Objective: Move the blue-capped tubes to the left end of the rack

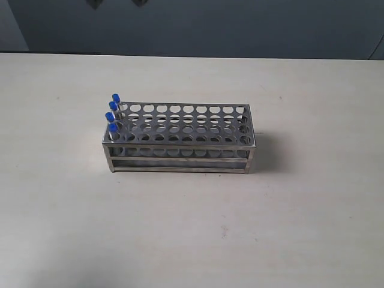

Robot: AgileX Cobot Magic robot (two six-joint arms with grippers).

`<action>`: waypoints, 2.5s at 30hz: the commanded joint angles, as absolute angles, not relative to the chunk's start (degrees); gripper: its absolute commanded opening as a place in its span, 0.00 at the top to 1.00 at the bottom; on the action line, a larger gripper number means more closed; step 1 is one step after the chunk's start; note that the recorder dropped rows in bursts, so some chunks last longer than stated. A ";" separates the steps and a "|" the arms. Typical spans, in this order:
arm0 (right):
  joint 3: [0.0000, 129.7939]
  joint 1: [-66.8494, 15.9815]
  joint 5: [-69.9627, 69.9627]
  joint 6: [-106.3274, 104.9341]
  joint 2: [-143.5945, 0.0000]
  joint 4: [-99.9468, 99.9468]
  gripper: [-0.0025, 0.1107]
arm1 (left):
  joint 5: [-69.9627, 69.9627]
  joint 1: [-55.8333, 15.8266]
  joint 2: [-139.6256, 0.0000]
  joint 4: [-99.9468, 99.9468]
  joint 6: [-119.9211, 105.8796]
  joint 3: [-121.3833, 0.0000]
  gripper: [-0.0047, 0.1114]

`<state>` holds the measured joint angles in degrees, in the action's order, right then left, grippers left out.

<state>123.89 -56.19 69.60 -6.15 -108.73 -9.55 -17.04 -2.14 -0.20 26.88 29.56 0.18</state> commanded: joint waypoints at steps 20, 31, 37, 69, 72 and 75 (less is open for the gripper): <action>102.49 -55.98 69.96 6.22 -78.37 -18.12 0.98 | -16.75 -2.50 0.00 26.88 29.59 0.00 0.95; 97.77 -55.98 69.96 14.30 -67.05 -21.40 0.98 | -16.64 -2.50 0.00 26.88 29.59 0.00 0.95; 83.16 -55.55 67.33 23.12 -60.19 -32.32 0.98 | -16.64 -2.50 0.00 26.88 29.59 0.00 0.95; 1.11 -0.30 -12.14 27.35 -9.18 -23.08 0.98 | -16.75 -2.50 0.00 26.88 29.59 0.00 0.95; 0.00 2.86 -12.14 27.35 -6.05 -23.08 0.98 | -16.75 -2.50 0.00 26.88 29.59 0.00 0.95; 0.00 6.13 -10.50 28.51 -4.05 -22.61 0.98 | -16.75 -2.50 0.00 26.88 29.59 0.00 0.95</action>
<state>0.23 3.54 -11.45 27.48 -5.79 -23.18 -17.04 -2.14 -0.20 26.88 29.56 0.18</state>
